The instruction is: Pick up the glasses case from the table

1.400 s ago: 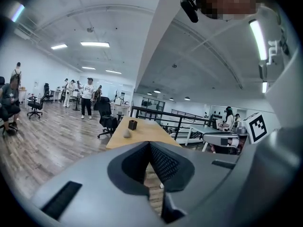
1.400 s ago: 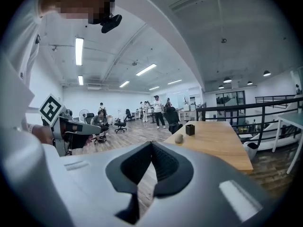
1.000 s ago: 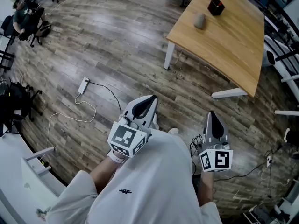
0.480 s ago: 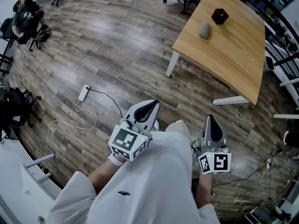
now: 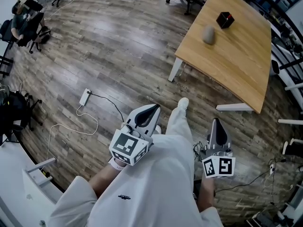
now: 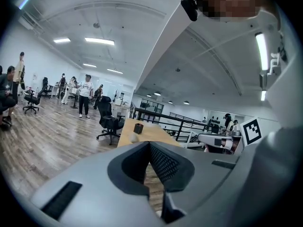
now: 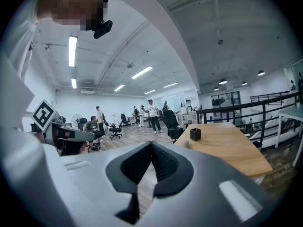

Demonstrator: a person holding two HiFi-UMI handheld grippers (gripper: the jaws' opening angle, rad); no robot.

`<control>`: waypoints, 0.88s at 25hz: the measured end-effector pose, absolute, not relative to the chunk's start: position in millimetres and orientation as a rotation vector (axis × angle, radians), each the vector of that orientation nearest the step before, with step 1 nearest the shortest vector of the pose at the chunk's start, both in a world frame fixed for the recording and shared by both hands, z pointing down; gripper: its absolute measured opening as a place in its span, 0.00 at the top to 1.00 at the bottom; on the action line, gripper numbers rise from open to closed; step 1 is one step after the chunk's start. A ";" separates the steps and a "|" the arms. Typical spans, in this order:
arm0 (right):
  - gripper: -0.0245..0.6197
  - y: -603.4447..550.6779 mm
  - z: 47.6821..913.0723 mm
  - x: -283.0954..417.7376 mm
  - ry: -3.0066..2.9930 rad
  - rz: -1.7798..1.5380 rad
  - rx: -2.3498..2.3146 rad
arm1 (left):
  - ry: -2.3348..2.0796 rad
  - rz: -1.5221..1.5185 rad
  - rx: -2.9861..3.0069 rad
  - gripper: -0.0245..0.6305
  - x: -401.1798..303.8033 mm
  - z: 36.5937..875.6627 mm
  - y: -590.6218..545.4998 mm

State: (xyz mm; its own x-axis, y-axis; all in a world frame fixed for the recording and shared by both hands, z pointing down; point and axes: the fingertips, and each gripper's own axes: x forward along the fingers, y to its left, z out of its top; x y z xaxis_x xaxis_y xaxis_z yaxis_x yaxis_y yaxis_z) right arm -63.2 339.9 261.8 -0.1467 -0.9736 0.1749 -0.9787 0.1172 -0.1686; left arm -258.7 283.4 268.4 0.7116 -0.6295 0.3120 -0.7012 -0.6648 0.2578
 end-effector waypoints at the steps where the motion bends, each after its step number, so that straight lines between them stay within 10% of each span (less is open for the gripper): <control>1: 0.95 332.3 263.7 -60.6 -2.333 0.383 2.038 | -1.039 0.282 2.559 0.95 -256.3 269.2 276.2; 22: 0.95 96.7 267.8 61.0 -2.453 0.364 1.888 | -1.151 0.296 2.541 0.95 -122.5 261.6 61.9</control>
